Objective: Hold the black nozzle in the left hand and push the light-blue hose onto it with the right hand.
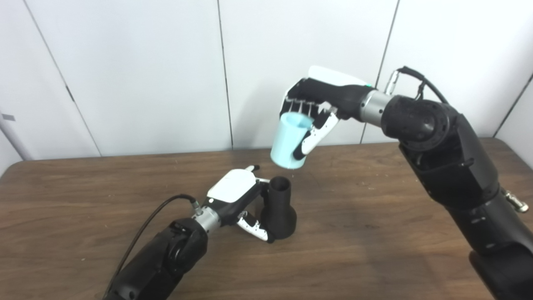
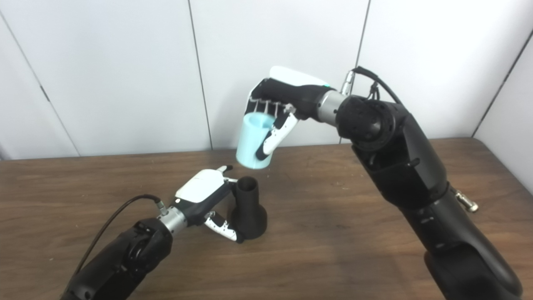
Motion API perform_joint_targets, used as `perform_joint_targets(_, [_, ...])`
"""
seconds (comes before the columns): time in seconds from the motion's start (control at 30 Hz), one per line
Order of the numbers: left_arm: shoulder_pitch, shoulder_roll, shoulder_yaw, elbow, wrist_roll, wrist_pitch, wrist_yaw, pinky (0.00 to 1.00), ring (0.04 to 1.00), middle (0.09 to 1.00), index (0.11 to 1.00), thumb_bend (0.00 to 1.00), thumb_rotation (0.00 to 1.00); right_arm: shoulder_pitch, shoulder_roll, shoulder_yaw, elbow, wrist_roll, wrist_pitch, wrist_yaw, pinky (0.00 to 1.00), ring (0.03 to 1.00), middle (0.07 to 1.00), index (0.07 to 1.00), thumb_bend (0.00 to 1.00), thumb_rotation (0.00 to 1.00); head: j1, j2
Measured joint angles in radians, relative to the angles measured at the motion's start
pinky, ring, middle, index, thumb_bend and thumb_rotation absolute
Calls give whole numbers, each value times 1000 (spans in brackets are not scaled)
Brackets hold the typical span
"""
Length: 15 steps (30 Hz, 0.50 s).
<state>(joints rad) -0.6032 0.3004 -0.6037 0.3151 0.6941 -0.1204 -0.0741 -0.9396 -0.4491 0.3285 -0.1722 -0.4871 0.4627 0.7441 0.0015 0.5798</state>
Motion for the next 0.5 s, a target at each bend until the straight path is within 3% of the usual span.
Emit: perform_joint_targets(0.5, [1, -5, 0, -2, 3, 5, 0, 1000, 624, 477, 492, 526, 0, -12, 8, 51, 64, 2, -96, -2, 393, 458, 478, 481, 521, 0, 5, 20])
